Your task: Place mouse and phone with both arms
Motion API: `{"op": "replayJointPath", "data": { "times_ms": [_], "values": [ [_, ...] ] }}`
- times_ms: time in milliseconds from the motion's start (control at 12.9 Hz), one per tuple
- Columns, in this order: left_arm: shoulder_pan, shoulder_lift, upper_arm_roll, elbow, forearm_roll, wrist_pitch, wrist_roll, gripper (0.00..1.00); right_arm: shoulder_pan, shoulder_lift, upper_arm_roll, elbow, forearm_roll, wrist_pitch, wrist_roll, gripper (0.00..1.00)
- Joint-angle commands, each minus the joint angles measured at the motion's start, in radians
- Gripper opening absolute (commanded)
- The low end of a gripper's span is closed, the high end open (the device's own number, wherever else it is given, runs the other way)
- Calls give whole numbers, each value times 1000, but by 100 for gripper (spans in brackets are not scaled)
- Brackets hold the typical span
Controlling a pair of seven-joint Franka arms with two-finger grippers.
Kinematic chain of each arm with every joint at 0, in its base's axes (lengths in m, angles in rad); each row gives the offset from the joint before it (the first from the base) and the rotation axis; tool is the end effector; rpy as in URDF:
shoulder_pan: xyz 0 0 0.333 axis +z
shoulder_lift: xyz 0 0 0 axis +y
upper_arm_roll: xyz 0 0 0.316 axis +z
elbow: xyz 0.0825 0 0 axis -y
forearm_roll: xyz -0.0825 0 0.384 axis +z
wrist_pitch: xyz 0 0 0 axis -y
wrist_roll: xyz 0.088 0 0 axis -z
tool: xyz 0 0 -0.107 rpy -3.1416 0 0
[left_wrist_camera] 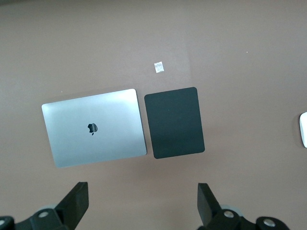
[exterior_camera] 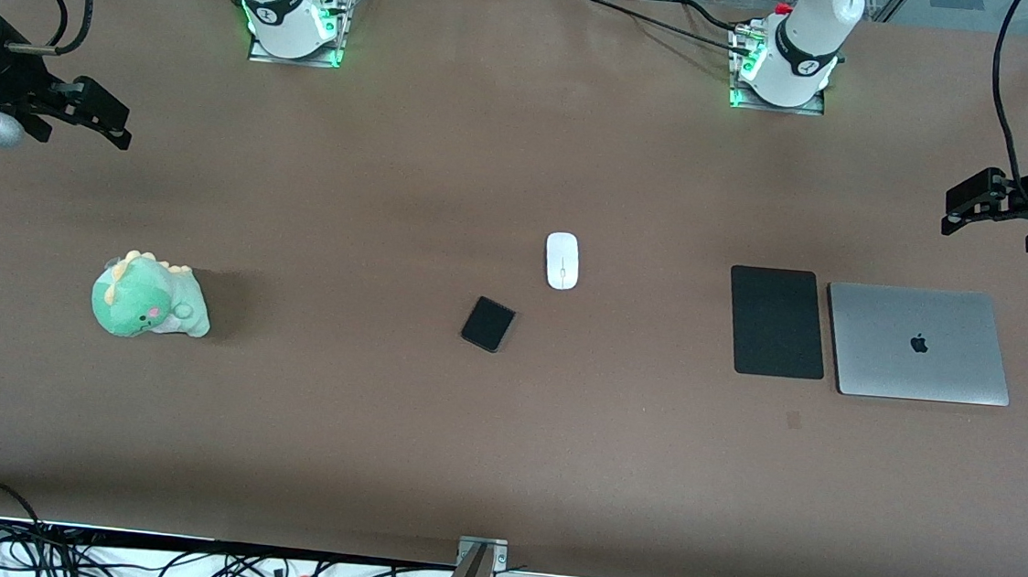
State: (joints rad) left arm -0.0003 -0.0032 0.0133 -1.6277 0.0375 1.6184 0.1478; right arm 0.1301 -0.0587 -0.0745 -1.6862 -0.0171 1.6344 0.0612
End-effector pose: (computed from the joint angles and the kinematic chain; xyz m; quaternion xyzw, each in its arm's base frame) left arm 0.5566 0.0111 0.6036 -0.9975 0.0683 0.0045 0.0184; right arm 0.5400 0.0272 0.6074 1.0000 -0.0022 0.0037 0.0061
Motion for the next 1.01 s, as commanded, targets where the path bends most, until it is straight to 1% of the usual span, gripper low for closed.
{"op": "replayJointPath", "data": {
  "times_ms": [0, 310, 387, 542, 620, 697, 775, 852, 930],
  "values": [
    [2, 20, -3, 37, 7, -25, 10, 100, -12, 13, 9, 17, -24, -16, -3, 100],
    [-9, 23, -3, 40, 7, -29, 9, 100, -12, 20, 10, 17, -32, -18, -4, 100],
    [-12, 28, -4, 40, 5, -52, 9, 100, -10, 19, 10, 17, -35, -25, -4, 100],
    [-14, 29, -6, 39, -36, -93, 4, 100, -6, 20, 10, 17, -40, -25, -3, 100],
    [-14, 37, -21, 35, -39, -112, 7, 100, -4, 25, 12, 17, -49, -25, -3, 100],
    [-14, 72, -48, 32, -41, -136, 10, 100, -4, 25, 10, 17, -53, -25, -3, 100],
    [-14, 110, -80, 22, -41, -161, 7, 100, -7, 25, 10, 17, -53, -25, -4, 100],
    [-14, 164, -131, 32, -36, -158, -2, 100, -7, 27, 12, 17, -53, -25, -3, 100],
    [-15, 213, -166, 38, -42, -140, -7, 100, -3, 27, 12, 17, -53, -25, -3, 100]
  ]
}}
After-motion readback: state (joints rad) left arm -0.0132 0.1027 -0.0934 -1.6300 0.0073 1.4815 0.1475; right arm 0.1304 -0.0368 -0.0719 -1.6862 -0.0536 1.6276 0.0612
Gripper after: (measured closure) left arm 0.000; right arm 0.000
